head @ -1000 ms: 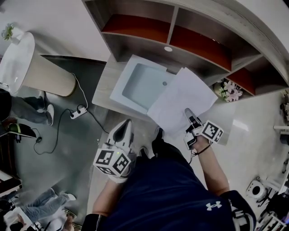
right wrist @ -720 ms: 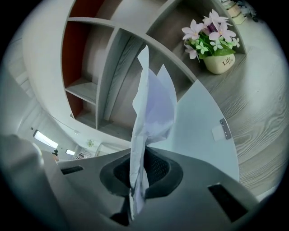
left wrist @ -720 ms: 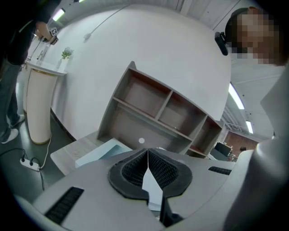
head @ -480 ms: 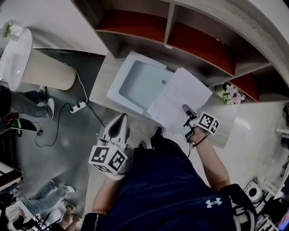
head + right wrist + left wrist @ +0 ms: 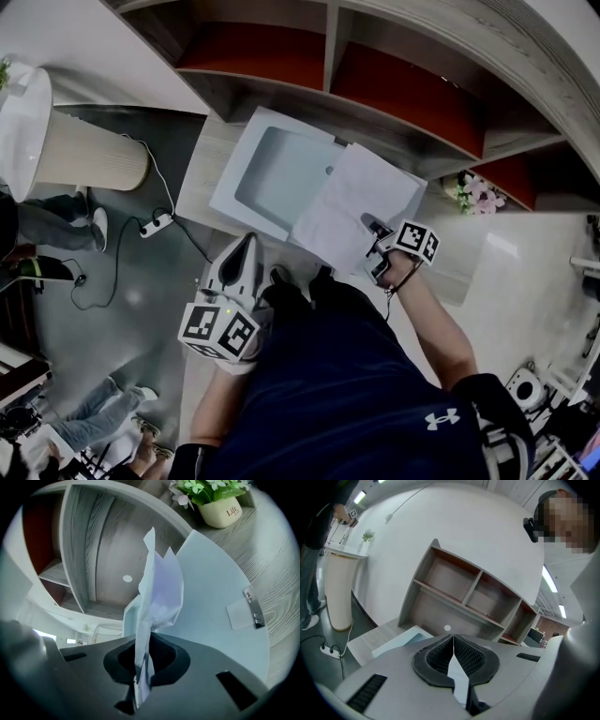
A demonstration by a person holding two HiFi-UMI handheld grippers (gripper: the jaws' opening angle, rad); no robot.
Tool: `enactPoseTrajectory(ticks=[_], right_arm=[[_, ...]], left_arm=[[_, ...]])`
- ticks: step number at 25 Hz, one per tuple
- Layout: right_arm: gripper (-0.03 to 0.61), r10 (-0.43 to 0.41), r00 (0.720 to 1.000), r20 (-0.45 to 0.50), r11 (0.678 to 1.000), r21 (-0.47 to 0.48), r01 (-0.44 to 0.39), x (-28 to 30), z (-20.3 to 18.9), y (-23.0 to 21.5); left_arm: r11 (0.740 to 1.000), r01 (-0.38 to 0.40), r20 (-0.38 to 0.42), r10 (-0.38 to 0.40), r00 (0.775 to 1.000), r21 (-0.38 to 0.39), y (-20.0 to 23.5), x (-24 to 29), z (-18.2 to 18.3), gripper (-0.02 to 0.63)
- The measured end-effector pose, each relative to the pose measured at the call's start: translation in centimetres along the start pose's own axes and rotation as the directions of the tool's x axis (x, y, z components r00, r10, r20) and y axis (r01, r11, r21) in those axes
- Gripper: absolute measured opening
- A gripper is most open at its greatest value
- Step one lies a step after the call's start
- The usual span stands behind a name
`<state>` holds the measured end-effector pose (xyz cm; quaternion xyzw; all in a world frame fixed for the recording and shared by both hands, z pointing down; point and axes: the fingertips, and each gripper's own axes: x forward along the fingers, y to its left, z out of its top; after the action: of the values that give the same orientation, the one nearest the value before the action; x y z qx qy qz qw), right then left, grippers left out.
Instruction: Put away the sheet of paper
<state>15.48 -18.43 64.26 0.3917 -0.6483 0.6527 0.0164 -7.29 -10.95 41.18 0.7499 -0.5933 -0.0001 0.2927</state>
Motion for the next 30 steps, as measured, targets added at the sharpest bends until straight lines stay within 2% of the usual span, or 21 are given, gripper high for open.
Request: enactPoseTrajectory(ticks=[16,30], right_arm=[[0.015,-0.086,0.995,-0.045,0.996,0.020,0.087,4.2,-1.3,0.2],[0.015,-0.126,0.986,-0.106,0.991,-0.048,0.122,8.4,-2.5,1.2]], left_arm=[[0.997,0.072,-0.028,-0.072,0.997,-0.012,4.4,0.9,2.4,0.017],[0.998,-0.010,0.006,0.010,1.000,-0.055,9.3,-2.5,3.1,0.017]])
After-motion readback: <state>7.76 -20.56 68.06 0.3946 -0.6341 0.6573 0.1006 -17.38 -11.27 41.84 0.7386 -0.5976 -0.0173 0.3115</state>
